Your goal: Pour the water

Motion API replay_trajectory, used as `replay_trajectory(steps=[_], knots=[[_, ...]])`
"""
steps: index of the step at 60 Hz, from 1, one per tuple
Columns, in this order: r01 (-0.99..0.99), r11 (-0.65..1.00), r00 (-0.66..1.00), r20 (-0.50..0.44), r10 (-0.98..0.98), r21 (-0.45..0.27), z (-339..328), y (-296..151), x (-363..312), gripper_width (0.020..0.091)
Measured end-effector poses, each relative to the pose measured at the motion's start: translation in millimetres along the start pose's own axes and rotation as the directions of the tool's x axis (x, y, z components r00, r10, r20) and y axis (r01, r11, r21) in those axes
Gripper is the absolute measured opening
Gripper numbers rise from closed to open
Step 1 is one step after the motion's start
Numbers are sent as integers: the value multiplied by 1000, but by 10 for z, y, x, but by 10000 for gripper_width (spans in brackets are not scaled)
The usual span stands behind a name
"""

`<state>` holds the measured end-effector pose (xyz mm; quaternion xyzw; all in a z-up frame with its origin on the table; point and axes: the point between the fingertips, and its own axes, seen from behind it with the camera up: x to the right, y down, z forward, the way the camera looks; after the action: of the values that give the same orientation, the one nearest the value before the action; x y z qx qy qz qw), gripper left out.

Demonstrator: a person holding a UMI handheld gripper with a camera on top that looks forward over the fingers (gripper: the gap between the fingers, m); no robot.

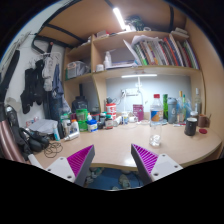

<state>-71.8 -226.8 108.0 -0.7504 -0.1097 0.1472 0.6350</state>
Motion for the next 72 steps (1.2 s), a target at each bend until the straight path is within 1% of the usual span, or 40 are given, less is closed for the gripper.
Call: replay_trajectory(steps=[8, 17, 29, 42, 44, 49, 55, 64, 72], knots=[[-9, 1000, 1000, 10, 9, 7, -23, -45, 14, 814], [-10, 1000, 1000, 1, 10, 16, -35, -95, 176, 812], [-1, 1000, 998, -67, 3, 26, 169, -155, 852, 807], [18, 999, 986, -164, -10, 48, 741, -259, 1714, 819], [25, 998, 986, -165, -16, 57, 875, -276, 1795, 818], [50, 997, 987, -158, -42, 50, 1228, -286, 1962, 816], [45, 997, 981, -190, -32, 63, 1569, -378, 2209, 816], [61, 996, 981, -187, -47, 72, 2010, -496, 2356, 817], [75, 994, 982, -181, -59, 82, 2247, -581, 2365, 810]])
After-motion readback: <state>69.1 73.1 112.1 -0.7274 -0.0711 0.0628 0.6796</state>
